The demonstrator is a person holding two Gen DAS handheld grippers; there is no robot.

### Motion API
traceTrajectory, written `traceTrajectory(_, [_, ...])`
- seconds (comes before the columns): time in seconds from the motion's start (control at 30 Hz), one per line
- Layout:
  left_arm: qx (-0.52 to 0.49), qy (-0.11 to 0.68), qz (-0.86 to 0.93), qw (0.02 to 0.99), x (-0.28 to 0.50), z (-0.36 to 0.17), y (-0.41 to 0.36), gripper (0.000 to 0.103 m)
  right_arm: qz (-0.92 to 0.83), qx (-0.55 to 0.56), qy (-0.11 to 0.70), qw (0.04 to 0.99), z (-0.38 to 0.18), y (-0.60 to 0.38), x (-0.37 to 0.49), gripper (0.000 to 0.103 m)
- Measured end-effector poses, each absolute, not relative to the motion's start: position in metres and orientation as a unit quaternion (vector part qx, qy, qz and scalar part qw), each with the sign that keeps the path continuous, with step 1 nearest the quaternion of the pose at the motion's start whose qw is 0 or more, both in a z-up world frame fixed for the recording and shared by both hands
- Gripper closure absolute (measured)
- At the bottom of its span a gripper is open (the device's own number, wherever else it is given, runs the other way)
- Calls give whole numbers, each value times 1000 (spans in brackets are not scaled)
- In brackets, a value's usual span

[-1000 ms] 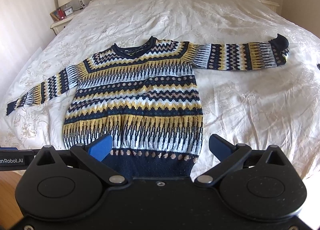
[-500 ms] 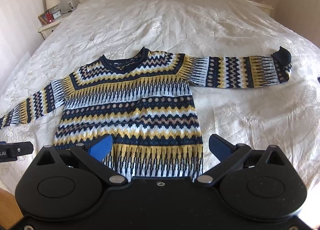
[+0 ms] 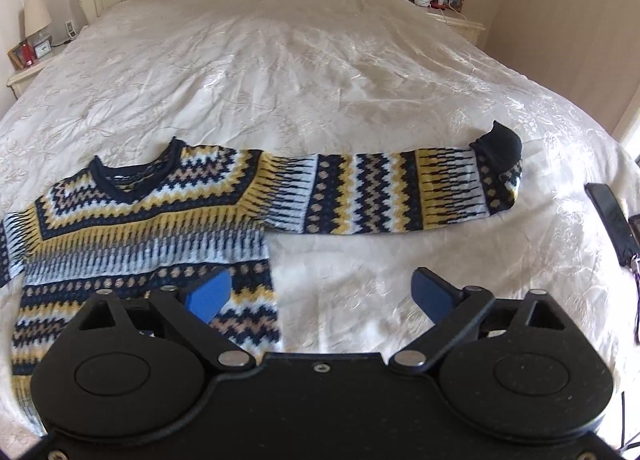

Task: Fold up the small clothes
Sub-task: 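Grasp the navy sleeve cuff with the right gripper and lift it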

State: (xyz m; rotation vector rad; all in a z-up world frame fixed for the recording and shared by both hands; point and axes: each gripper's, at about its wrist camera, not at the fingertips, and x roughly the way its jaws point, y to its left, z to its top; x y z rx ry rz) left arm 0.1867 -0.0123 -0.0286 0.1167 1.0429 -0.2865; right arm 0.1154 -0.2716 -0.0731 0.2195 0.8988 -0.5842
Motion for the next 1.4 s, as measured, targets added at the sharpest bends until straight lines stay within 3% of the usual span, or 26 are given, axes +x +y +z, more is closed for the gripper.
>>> traceTrajectory(0.3, [28, 545, -70, 835, 191, -48, -45, 27, -315, 65, 427, 845, -96, -411, 140, 18])
traceTrajectory(0.43, [16, 557, -55, 829, 191, -53, -65, 27, -331, 30, 429, 840, -109, -461, 147, 28])
traceTrajectory(0.57, [19, 561, -49, 826, 190, -54, -84, 27, -335, 2, 440, 833, -129, -494, 152, 35])
traceTrajectory(0.8, [27, 567, -35, 822, 191, -55, -103, 27, -329, -27, 459, 825, -159, -523, 156, 39])
traceTrajectory(0.9, [28, 569, -34, 821, 191, -55, -105, 27, -323, -24, 458, 828, -164, -531, 153, 48])
traceTrajectory(1.03, [32, 569, -37, 821, 192, -57, -102, 27, -319, 27, 441, 839, -151, -542, 144, 92])
traceTrajectory(1.4, [37, 566, -80, 820, 210, -72, -69, 27, -237, 121, 345, 900, -62, -466, 158, 93])
